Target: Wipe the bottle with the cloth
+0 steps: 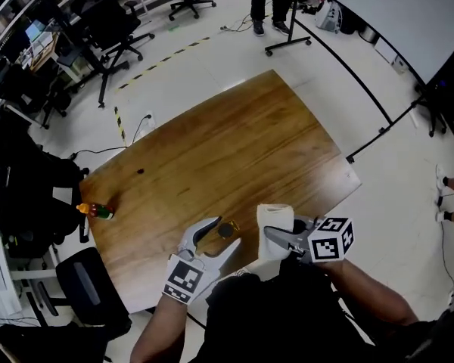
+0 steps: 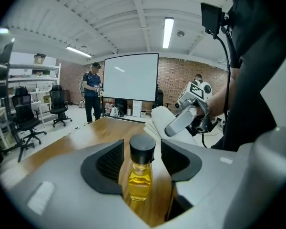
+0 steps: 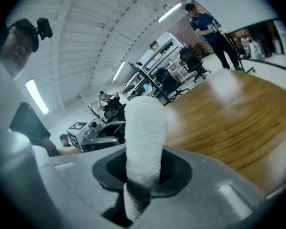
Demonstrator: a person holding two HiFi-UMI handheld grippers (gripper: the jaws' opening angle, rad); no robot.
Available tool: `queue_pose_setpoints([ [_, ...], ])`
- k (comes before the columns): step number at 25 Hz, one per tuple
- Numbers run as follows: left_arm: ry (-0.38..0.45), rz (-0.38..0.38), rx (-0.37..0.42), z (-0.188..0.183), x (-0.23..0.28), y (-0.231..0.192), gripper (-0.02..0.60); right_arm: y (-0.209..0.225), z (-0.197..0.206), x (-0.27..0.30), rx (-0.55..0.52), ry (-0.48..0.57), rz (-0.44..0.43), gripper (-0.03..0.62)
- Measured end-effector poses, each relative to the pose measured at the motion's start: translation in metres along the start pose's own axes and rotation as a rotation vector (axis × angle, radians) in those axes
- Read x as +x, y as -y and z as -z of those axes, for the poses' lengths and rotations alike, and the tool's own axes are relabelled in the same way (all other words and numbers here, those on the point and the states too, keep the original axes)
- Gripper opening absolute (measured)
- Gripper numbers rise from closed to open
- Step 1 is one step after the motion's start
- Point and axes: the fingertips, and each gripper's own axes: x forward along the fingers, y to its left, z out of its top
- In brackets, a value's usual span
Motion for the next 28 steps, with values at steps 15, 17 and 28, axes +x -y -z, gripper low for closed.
queue_pose_setpoints([
  [15, 0.003, -0.027, -0.076, 0.009, -0.027, -0.008, 0.179, 0.012, -0.003, 0.069, 0.144, -0.183, -0.377, 0.072],
  [17, -0.028, -0.035, -0.085, 0.02, -0.04, -0.011, 0.179, -0.006, -0.002, 0.08, 0.151, -0.195, -0.433, 0.073],
  [28, -0.022, -0.024, -0.058, 0.027, -0.052, -0.015, 0.178, 0.001, 0.02, 0.126, 0.063, -0.288, -0.329, 0.072],
])
